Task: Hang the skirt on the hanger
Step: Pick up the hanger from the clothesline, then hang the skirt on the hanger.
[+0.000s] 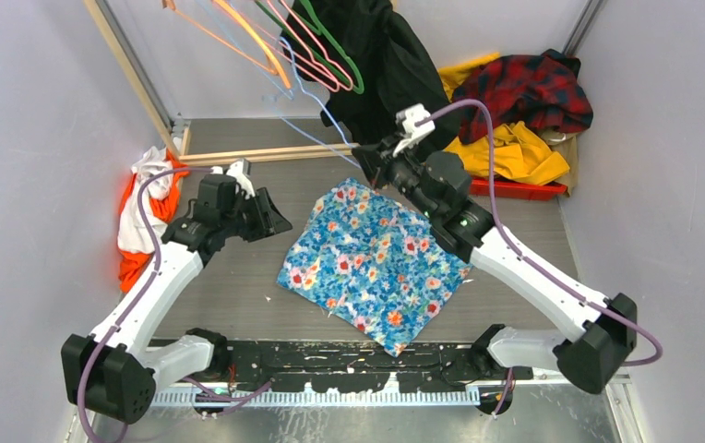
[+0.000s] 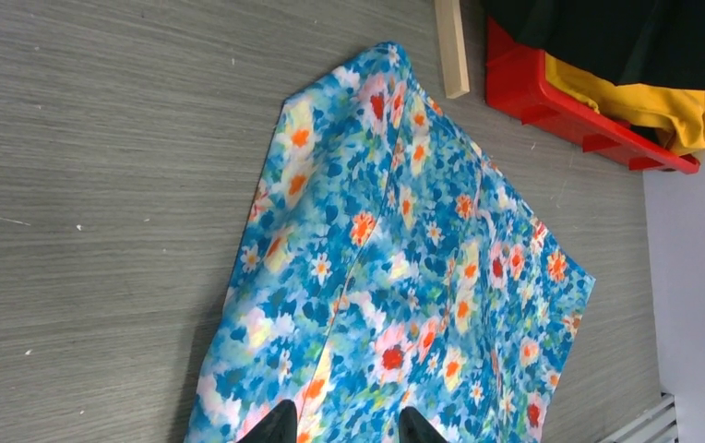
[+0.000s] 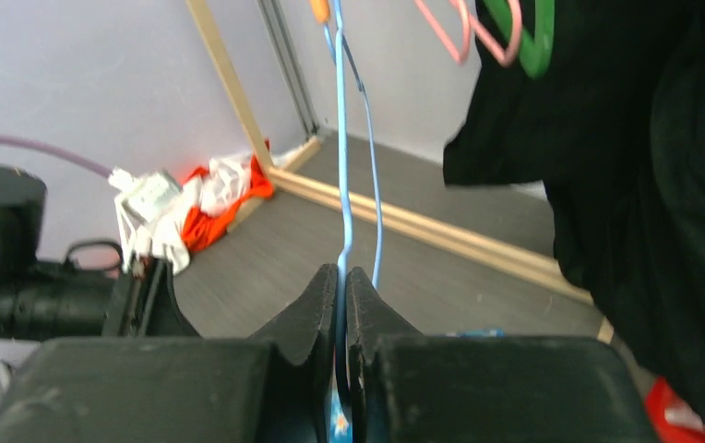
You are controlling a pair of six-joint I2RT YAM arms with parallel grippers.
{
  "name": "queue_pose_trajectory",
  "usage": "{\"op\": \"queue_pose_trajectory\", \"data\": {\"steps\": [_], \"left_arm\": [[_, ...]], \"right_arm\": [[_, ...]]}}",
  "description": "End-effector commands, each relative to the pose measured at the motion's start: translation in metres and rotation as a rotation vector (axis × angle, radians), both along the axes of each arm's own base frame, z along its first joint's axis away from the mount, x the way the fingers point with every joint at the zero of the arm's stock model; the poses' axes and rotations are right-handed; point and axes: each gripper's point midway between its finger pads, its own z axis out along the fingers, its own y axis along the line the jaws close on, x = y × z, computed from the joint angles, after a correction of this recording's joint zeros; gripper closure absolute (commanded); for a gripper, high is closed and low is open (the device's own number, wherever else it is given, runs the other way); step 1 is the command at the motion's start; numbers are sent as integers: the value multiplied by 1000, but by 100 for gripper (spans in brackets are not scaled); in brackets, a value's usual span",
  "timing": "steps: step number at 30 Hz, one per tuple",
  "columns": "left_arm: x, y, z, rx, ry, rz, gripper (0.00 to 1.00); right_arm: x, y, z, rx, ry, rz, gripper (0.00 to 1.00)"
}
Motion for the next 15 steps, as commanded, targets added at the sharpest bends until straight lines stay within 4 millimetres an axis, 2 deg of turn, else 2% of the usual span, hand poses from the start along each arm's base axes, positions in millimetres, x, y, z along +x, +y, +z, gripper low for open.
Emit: {"op": "queue_pose_trajectory", "data": {"steps": [1,5,8,15], "left_arm": [[-5,0,19,-17,-53,-20,56],[-11,1,19,-18,-46,-26,56],[-15,1,18,-16,-39,-37,56],[-26,5,19,-5,-40,-48,56]], "right_arm": [[-21,-23,10,60,-5,-40,99],[-32,-30,-9,83,51,-46,99],[-47,-32,-31,136,112,-32,99],[-99,-14,-102,267,289,48,99]]}}
